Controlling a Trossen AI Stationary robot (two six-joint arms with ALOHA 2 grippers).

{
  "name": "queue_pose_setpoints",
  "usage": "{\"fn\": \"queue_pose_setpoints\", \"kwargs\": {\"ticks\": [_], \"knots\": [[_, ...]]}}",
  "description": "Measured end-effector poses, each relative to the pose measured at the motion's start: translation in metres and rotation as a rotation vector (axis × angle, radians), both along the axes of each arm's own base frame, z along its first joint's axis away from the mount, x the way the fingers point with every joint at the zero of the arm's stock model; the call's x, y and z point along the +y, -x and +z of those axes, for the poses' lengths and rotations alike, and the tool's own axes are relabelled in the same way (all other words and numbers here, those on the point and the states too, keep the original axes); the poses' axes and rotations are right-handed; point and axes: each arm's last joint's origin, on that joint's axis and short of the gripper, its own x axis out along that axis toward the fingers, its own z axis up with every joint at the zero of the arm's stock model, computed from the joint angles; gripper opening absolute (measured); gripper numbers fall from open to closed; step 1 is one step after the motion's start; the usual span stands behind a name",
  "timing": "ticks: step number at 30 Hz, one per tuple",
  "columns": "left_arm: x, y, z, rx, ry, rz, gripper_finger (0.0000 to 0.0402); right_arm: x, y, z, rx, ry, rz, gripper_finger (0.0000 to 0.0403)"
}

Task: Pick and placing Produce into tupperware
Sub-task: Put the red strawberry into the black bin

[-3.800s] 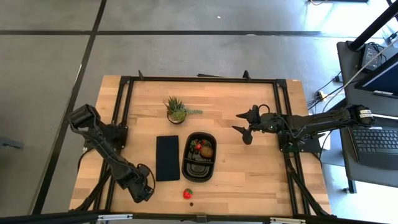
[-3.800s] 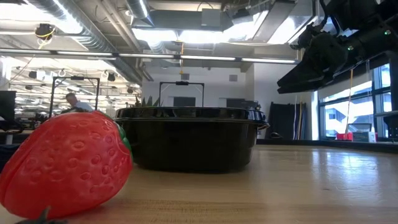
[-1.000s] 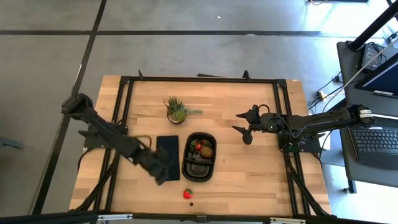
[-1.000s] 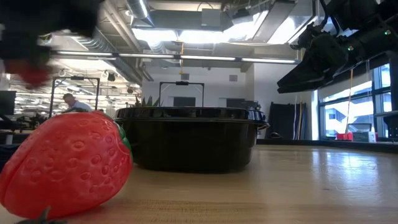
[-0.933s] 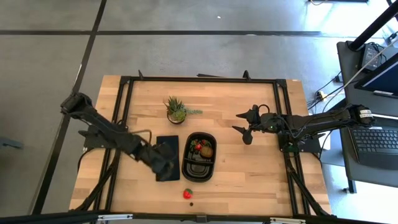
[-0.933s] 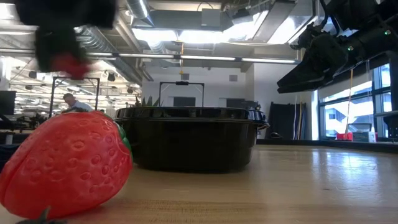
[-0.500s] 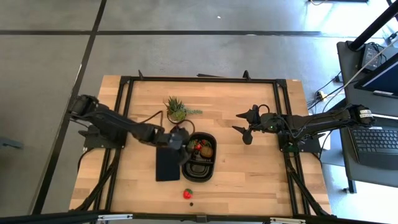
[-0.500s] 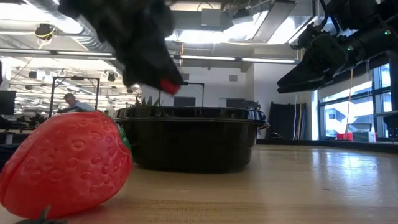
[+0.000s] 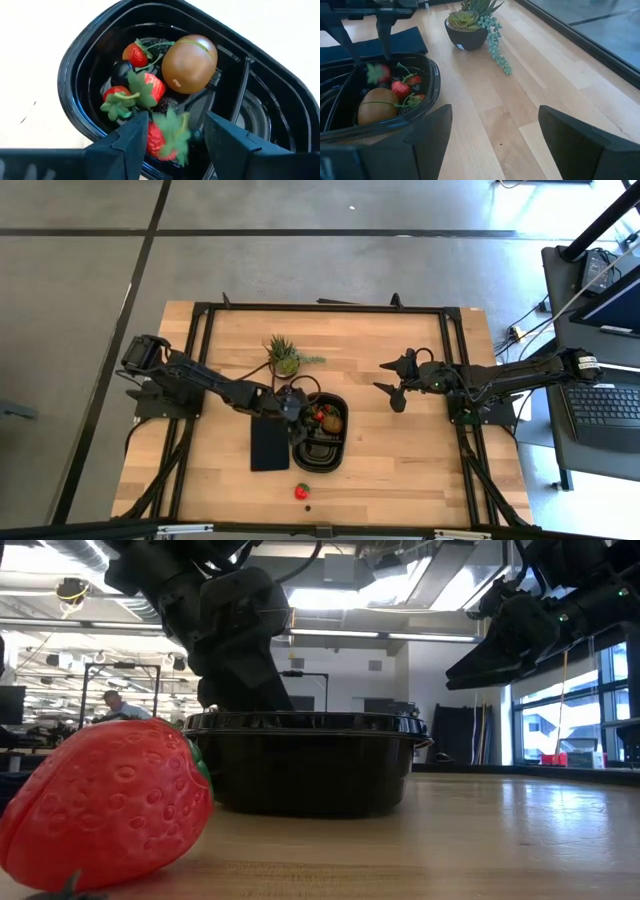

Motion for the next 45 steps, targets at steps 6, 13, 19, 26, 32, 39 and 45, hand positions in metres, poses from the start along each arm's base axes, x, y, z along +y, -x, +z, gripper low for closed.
{"fn": "queue_pose_setpoints", "kwargs": {"ticks": [6, 13, 19, 26, 32, 39, 45], "knots": [[0.0, 0.0, 0.0, -0.002, 0.009, 0.01, 0.0185, 0.0, 0.0, 0.0, 0.0, 0.001, 0.0, 0.0298], [0.0, -0.002, 0.002, -0.027, 0.017, 0.012, 0.0179, 0.0, 0.0, 0.0, 0.0, 0.001, 0.0, 0.0298], [-0.004, -0.006, 0.008, -0.099, 0.027, -0.04, 0.0193, 0.0, 0.0, 0.0, 0.0, 0.0, 0.0, 0.0298], [-0.008, -0.012, 0.015, -0.188, 0.068, -0.123, 0.0271, 0.0, 0.0, 0.0, 0.0, 0.0, 0.0, 0.0298], [-0.01, -0.014, 0.026, -0.248, 0.067, -0.144, 0.0323, 0.0, 0.0, 0.0, 0.0, -0.001, 0.0, 0.0298], [-0.054, -0.02, 0.077, -0.348, -0.082, -0.373, 0.0327, 0.0, 0.0, -0.001, 0.009, -0.001, 0.001, 0.0298], [-0.097, -0.002, 0.096, -0.211, -0.157, -0.306, 0.0323, 0.0, 0.001, -0.002, 0.019, -0.002, 0.002, 0.0298]]}}
